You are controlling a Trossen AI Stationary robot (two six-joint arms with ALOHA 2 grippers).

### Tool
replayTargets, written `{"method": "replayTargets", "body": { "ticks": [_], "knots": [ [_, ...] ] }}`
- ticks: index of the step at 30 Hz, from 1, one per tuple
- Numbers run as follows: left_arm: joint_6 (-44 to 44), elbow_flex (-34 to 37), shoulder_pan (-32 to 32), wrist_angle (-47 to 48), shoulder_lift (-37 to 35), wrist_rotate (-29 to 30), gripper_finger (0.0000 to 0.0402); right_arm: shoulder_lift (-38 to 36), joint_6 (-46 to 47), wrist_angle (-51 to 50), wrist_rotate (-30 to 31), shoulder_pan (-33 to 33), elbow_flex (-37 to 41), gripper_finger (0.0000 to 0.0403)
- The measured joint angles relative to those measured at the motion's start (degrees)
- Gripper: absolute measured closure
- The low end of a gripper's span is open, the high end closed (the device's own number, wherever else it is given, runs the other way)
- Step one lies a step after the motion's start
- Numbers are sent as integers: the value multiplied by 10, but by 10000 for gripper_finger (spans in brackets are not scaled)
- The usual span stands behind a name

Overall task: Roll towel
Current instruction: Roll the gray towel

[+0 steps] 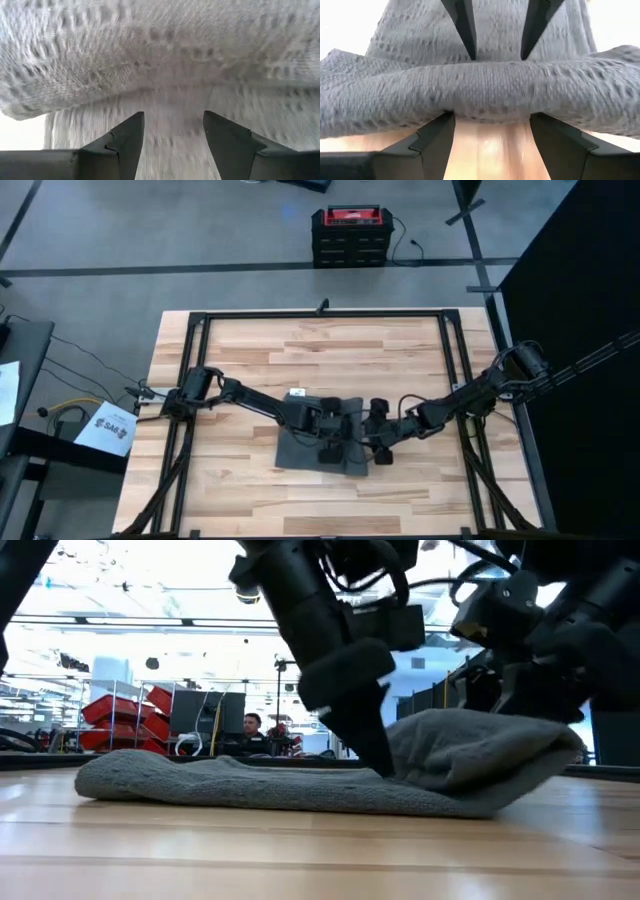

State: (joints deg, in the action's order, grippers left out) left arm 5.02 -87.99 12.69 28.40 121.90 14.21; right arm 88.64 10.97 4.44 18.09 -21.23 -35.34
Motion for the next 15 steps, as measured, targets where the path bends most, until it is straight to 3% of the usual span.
{"method": "replayTargets", "body": {
  "ticks": [6, 15],
  "knots": [
    [55, -13, 25, 107, -1, 32, 210, 0, -15, 1, 0, 11, -6, 154],
    [117, 57, 41, 30, -7, 68, 210, 0, -27, 12, -1, 24, -7, 154]
  ]
}}
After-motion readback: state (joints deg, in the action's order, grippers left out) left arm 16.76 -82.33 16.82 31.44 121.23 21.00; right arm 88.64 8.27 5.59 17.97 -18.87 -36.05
